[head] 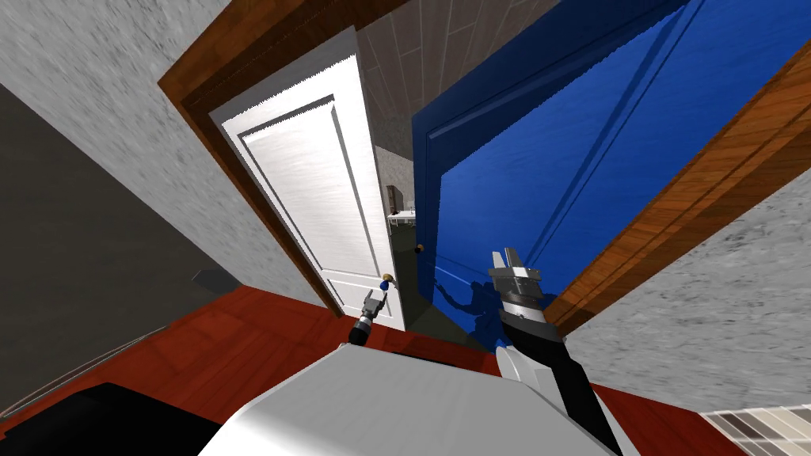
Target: Push the door open
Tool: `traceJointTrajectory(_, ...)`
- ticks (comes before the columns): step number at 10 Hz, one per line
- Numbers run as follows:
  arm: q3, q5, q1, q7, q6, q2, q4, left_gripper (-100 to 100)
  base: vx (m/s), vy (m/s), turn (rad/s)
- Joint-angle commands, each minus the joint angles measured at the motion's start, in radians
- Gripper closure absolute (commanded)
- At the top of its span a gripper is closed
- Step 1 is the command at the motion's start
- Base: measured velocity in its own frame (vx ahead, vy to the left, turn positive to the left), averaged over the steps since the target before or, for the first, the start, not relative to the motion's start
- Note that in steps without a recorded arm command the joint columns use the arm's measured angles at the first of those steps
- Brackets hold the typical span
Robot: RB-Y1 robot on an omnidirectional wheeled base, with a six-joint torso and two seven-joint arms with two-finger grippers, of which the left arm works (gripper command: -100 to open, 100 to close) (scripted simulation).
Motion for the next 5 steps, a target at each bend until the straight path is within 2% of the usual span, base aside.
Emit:
traceJointTrajectory(1,0.003,0.002,-0.002,-0.005,-0.001,-0.011,0.004,-100,0.191,0.003,-0.023)
traceJointTrajectory(3,0.006,0.004,-0.005,-0.01,-0.002,-0.045,0.009,-100,0.173,-0.005,-0.02)
traceJointTrajectory(4,0.006,0.003,-0.004,-0.008,-0.002,-0.034,0.008,-100,0.072,-0.003,-0.002)
traceJointTrajectory(5,0.006,0.003,-0.004,-0.008,-0.002,-0.034,0.008,100,-0.01,-0.003,-0.012)
